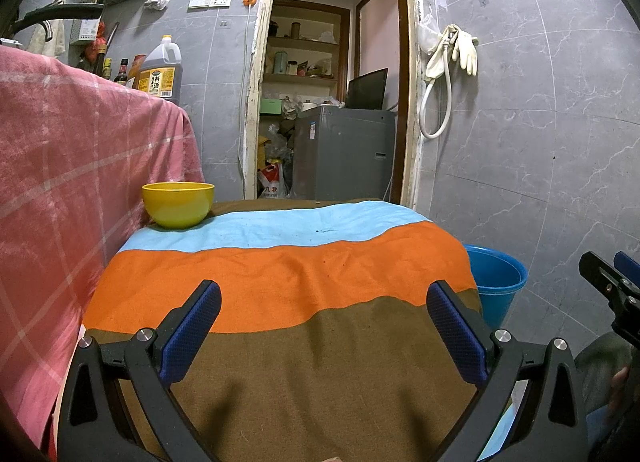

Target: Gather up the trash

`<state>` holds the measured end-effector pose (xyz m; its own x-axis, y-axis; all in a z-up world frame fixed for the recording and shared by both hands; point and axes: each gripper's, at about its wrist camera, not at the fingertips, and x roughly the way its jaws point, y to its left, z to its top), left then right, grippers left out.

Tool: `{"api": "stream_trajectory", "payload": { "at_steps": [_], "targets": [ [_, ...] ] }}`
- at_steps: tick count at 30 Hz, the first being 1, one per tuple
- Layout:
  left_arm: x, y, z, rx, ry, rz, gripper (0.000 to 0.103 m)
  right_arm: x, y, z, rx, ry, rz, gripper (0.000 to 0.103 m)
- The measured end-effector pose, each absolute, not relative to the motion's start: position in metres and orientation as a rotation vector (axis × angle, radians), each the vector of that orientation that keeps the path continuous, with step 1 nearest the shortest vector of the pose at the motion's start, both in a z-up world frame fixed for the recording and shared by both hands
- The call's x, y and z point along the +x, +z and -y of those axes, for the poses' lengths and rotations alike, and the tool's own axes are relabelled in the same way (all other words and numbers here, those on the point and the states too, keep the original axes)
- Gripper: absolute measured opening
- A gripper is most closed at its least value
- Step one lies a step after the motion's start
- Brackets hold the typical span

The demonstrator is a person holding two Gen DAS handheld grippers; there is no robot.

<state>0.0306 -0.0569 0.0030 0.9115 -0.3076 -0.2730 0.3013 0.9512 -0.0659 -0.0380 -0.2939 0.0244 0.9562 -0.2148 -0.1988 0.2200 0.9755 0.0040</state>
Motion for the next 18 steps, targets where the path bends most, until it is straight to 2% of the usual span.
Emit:
{"api": "stream_trajectory", "payload": {
  "at_steps": [18],
  "targets": [
    [0.0298,0.0025,0.0585,-0.021,-0.315,-0.283,0.101,-0.0382,0.0240,0.2921,0.027,-0.222,-0.199,0.103]
  ]
}}
